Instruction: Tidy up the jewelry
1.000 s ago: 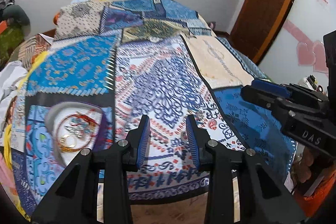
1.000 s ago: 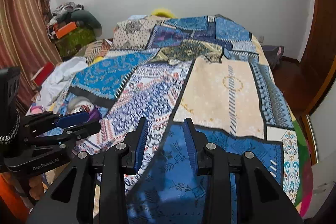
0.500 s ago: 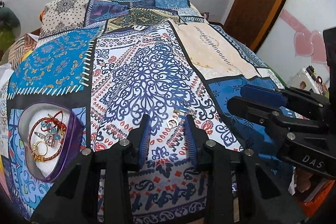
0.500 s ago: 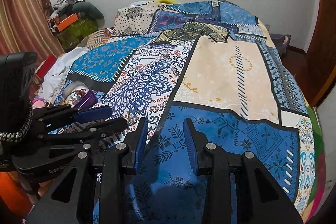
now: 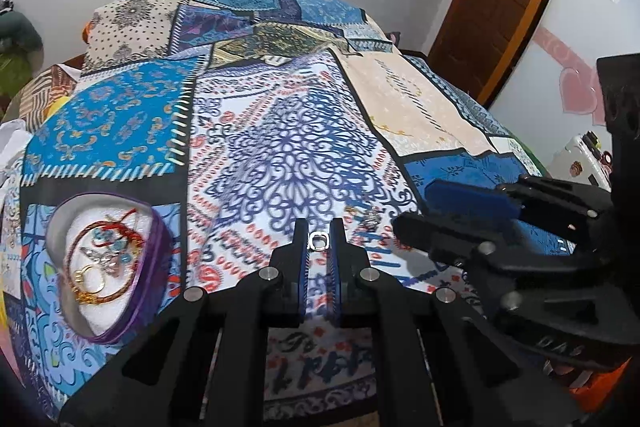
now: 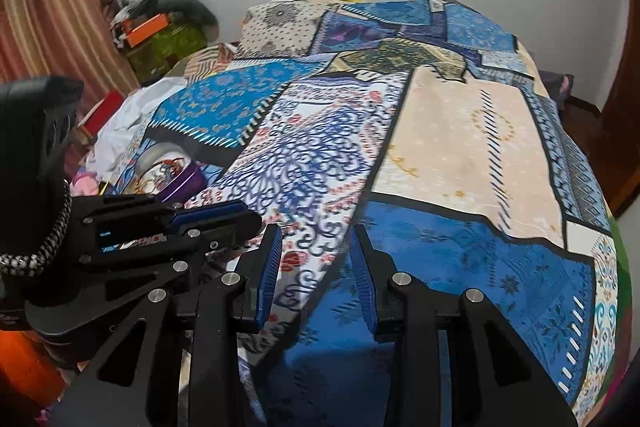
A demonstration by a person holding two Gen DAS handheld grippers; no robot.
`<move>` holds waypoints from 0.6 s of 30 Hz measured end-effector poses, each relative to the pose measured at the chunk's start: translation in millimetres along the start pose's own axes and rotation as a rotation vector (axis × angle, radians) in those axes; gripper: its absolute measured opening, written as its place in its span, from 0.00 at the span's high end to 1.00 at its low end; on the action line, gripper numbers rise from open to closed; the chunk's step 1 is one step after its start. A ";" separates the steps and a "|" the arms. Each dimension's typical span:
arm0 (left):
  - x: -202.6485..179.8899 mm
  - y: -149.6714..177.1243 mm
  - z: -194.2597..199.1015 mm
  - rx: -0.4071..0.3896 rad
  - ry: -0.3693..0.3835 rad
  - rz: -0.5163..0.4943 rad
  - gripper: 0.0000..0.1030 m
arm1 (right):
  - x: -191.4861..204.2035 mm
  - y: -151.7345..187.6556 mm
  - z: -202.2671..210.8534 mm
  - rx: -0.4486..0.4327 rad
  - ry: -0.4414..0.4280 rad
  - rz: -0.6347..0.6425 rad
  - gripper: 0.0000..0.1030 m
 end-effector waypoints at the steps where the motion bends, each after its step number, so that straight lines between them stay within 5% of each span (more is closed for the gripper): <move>1: 1.8 0.1 2.7 -0.005 -0.004 0.002 0.92 | 2.7 0.3 -1.3 0.002 -0.003 0.007 0.69; 5: 6.2 0.0 11.0 -0.018 -0.006 0.009 0.92 | 15.2 0.7 -9.8 0.019 -0.013 0.046 0.70; 7: 6.3 0.7 13.5 -0.023 -0.002 0.007 0.92 | 18.7 1.2 -13.1 0.024 -0.012 0.063 0.82; 11: 4.9 1.8 17.4 -0.031 0.003 0.009 0.92 | 20.0 0.6 -17.8 0.027 -0.004 0.064 0.90; 18: 1.3 0.2 28.9 -0.055 0.000 0.004 0.92 | 18.4 -0.3 -10.1 0.015 0.001 0.045 0.92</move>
Point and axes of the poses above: each gripper's, at about its wrist camera, not at the fingertips, and z roughly against the way its jaws point, x to its left, y to its underside, the point moved 5 cm from there along -z, roughly the way its jaws point, and after that the axes turned 11 degrees about y, right-handed, at the moved point
